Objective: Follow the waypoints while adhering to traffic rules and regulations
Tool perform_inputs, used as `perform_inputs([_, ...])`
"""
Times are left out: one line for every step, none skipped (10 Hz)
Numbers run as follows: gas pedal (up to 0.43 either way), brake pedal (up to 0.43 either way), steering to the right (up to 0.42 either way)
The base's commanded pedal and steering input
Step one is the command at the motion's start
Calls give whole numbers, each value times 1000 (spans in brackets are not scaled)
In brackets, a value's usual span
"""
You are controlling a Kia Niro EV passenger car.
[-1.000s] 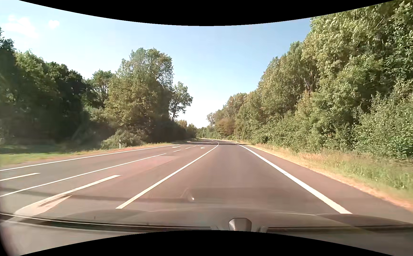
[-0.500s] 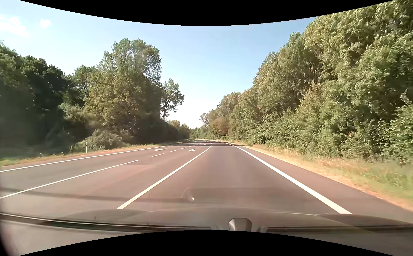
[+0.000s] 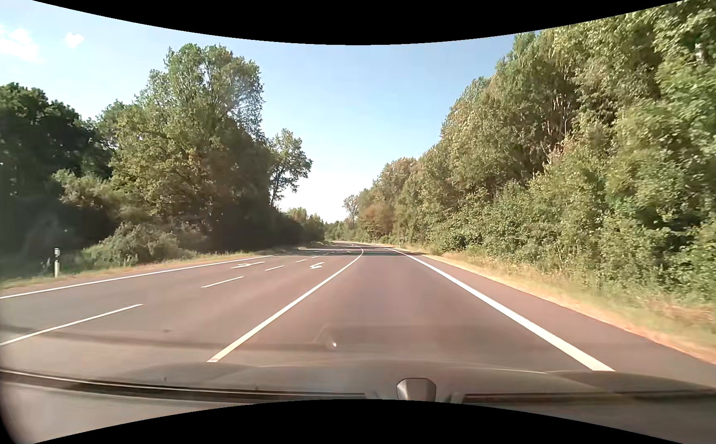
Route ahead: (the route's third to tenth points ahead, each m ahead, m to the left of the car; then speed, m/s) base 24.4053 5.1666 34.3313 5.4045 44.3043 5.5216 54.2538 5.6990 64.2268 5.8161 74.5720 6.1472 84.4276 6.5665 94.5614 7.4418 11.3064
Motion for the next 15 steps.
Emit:
perform_inputs([480,6,12])
perform_inputs([480,6,12])
perform_inputs([480,6,12])
perform_inputs([480,6,11])
perform_inputs([480,6,9])
perform_inputs([480,6,7])
perform_inputs([480,6,6])
perform_inputs([480,6,6])
perform_inputs([480,6,5])
perform_inputs([480,6,0])
perform_inputs([480,6,-8])
perform_inputs([480,6,-11])
perform_inputs([480,6,-12])
perform_inputs([480,6,-12])
perform_inputs([480,6,-12])
